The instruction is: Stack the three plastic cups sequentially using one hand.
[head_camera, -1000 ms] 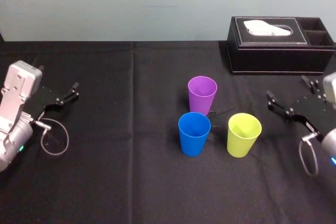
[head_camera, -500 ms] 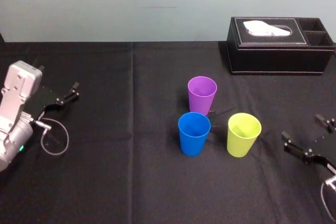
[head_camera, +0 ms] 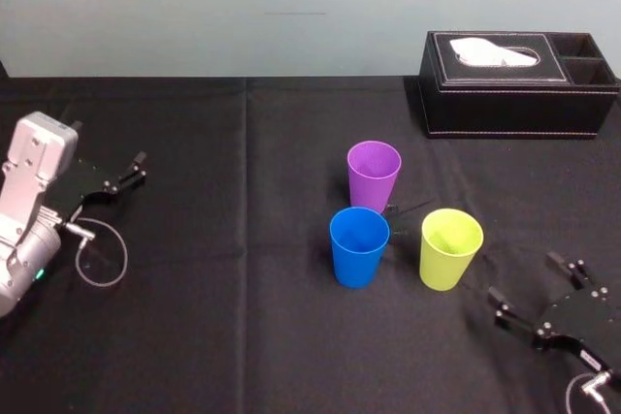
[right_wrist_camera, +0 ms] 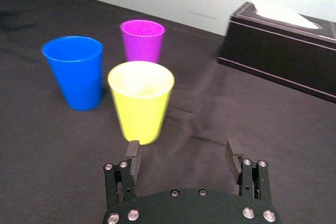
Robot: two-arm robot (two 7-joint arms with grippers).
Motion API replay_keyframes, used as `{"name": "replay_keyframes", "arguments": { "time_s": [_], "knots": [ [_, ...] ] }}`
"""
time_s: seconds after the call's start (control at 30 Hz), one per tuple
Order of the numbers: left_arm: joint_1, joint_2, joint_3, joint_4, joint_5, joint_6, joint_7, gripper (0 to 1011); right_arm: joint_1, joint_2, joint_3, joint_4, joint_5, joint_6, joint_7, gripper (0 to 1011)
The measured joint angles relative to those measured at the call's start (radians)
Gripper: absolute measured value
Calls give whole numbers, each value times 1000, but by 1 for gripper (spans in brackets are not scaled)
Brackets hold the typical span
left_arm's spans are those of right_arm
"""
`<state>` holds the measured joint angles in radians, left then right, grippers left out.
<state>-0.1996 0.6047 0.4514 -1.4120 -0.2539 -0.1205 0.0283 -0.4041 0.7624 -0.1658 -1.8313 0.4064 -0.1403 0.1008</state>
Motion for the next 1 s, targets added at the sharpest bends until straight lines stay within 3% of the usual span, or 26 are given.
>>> {"name": "replay_keyframes", "arguments": {
  "time_s": [0.2,0.37,0.63,1.0],
  "knots": [
    [0,0,0,0,0,0,0,1011,24,-38,-23,18,2,-25,42,1000],
    [0,0,0,0,0,0,0,1011,49,-62,-41,29,-1,-23,59,1000],
    [0,0,0,0,0,0,0,1011,121,-131,-78,79,-28,-6,91,1000],
    [0,0,0,0,0,0,0,1011,177,-187,-79,121,-62,2,98,1000]
  ]
}}
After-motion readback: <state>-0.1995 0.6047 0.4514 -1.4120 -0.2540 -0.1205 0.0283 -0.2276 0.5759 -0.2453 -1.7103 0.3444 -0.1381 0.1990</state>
